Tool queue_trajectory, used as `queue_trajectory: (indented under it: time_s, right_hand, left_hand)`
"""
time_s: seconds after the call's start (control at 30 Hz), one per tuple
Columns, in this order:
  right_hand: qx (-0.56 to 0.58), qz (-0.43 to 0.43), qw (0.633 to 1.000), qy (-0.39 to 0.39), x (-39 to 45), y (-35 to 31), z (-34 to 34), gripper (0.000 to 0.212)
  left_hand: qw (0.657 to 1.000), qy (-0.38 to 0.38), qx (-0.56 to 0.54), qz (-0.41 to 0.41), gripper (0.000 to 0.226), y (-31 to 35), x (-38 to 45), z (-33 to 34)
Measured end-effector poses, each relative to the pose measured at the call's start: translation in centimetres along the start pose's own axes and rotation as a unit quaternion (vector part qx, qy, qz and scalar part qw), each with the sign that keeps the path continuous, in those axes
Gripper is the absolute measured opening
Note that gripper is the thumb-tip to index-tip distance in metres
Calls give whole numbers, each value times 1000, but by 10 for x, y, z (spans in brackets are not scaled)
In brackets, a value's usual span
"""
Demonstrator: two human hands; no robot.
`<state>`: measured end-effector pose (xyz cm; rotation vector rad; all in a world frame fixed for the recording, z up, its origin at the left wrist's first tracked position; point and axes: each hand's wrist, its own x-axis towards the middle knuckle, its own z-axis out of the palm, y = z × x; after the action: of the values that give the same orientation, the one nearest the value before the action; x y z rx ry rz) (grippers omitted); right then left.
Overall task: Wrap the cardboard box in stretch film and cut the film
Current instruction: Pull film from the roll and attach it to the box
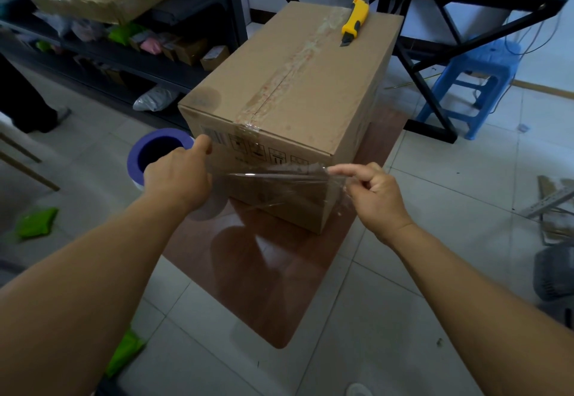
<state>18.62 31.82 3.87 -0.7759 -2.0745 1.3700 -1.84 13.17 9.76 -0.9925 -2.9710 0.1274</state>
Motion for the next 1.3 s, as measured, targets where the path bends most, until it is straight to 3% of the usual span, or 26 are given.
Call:
queue_trajectory:
  time_s: [0.4,0.97,1.3]
  right_hand:
    - [80,74,994,30,15,10,-5,52]
    - [46,75,996,10,36,5,-17,14]
    - [81,101,991,45,46,10,-7,7]
  left_hand:
    - [1000,17,5,9,38,6,7,-7]
    - [1000,3,11,24,35,8,21,-11]
    - [1000,-5,3,6,37,10,18,-6]
